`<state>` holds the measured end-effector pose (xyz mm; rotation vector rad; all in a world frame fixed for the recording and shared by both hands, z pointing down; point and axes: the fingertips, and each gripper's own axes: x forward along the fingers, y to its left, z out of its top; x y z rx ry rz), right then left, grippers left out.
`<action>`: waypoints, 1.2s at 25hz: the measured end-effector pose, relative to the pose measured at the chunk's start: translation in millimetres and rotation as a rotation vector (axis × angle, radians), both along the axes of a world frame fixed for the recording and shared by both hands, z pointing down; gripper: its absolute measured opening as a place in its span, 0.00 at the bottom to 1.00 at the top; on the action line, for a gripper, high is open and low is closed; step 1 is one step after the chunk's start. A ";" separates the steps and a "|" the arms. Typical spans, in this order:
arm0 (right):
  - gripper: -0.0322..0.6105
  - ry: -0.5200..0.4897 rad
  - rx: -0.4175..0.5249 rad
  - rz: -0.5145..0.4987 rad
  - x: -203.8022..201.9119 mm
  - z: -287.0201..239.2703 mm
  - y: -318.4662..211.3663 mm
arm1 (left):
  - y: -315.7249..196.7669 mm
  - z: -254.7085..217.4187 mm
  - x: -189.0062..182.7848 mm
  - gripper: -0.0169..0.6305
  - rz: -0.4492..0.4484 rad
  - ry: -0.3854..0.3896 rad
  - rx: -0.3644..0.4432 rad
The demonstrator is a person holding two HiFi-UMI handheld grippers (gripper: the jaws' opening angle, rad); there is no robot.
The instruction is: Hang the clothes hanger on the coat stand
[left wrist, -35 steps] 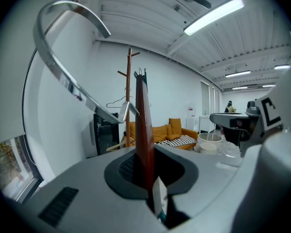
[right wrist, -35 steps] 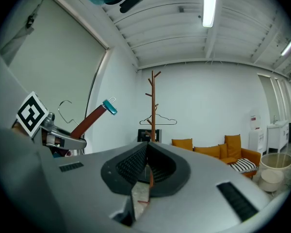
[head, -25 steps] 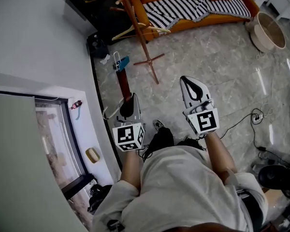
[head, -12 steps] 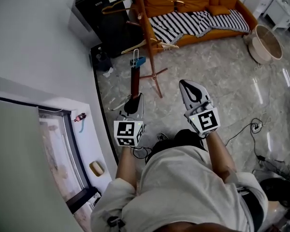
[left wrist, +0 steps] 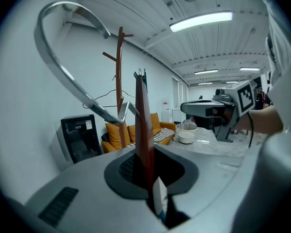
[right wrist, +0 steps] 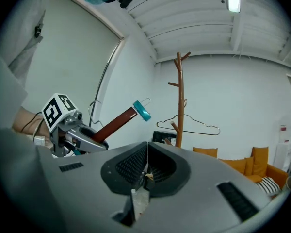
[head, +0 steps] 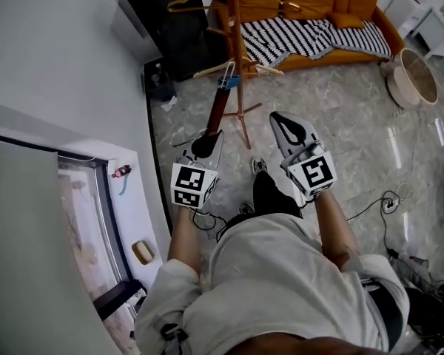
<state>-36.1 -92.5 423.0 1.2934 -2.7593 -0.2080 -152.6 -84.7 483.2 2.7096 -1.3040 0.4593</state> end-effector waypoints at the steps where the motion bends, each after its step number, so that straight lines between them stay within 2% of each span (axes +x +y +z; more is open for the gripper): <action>1: 0.06 0.002 0.003 -0.028 -4.0 -3.0 -6.2 | -4.8 0.7 0.7 0.10 0.021 -0.005 -0.006; 4: 0.06 -0.013 -0.016 -0.108 -7.8 -11.8 -25.9 | -17.3 3.6 2.4 0.10 0.095 -0.042 -0.024; 7: 0.08 -0.027 -0.068 -0.236 -4.1 -15.0 -45.1 | -32.0 3.1 2.5 0.10 0.162 -0.098 -0.027; 9: 0.36 -0.034 -0.113 -0.334 3.1 -19.2 -56.3 | -38.5 1.6 4.4 0.10 0.223 -0.124 -0.045; 11: 0.39 -0.050 -0.144 -0.410 11.3 -26.9 -70.1 | -44.8 0.2 5.8 0.10 0.290 -0.150 -0.061; 18: 0.41 -0.081 -0.211 -0.601 3.8 -38.4 -102.1 | -66.8 0.8 12.4 0.10 0.450 -0.261 -0.069; 22: 0.42 -0.128 -0.226 -0.624 -0.7 -39.5 -113.9 | -77.9 3.4 24.0 0.10 0.499 -0.303 -0.073; 27: 0.41 -0.108 -0.223 -0.635 -5.2 -33.0 -119.2 | -82.1 12.5 39.5 0.10 0.560 -0.333 -0.087; 28: 0.38 -0.100 -0.221 -0.643 -4.7 -32.2 -117.9 | -82.5 14.0 42.1 0.10 0.564 -0.332 -0.091; 30: 0.26 -0.088 -0.209 -0.653 -3.7 -31.5 -117.3 | -85.2 15.5 45.0 0.10 0.567 -0.326 -0.099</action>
